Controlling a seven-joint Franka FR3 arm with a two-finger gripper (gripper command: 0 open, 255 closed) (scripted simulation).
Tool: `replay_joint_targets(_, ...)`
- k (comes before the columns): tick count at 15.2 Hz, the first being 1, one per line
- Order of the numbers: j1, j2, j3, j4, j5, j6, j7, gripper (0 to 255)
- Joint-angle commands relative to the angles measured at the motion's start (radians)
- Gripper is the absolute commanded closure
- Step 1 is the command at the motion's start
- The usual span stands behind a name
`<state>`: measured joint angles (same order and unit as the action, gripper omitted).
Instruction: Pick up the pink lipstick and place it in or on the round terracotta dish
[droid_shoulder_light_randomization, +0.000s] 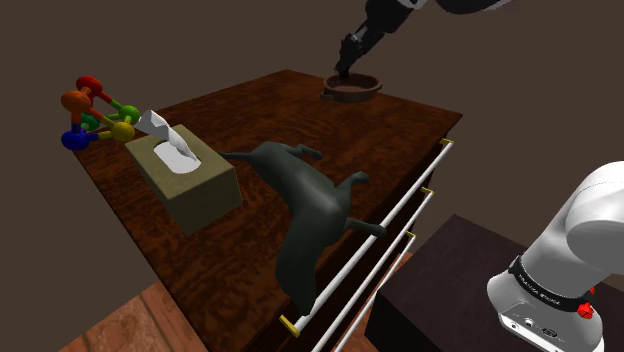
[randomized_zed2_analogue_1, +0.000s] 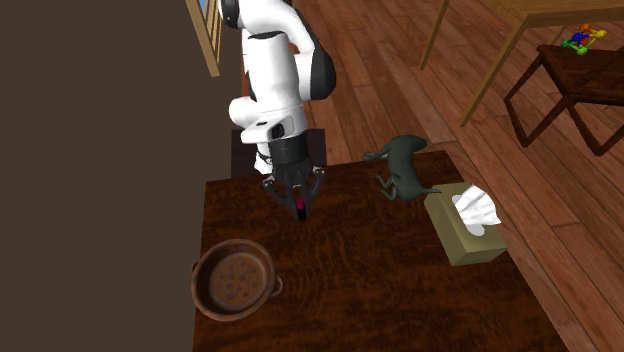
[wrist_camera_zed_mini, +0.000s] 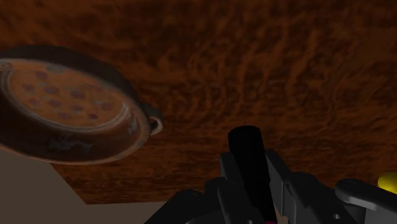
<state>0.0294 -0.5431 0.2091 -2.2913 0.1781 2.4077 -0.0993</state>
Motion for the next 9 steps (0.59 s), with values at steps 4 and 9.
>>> replay_joint_targets(4,-0.011,0.090,-0.099,0.055,0.016,0.020,-0.125,255)
replay_joint_targets(9,-0.019,0.199,-0.192,0.146,0.049,0.020,-0.250,255)
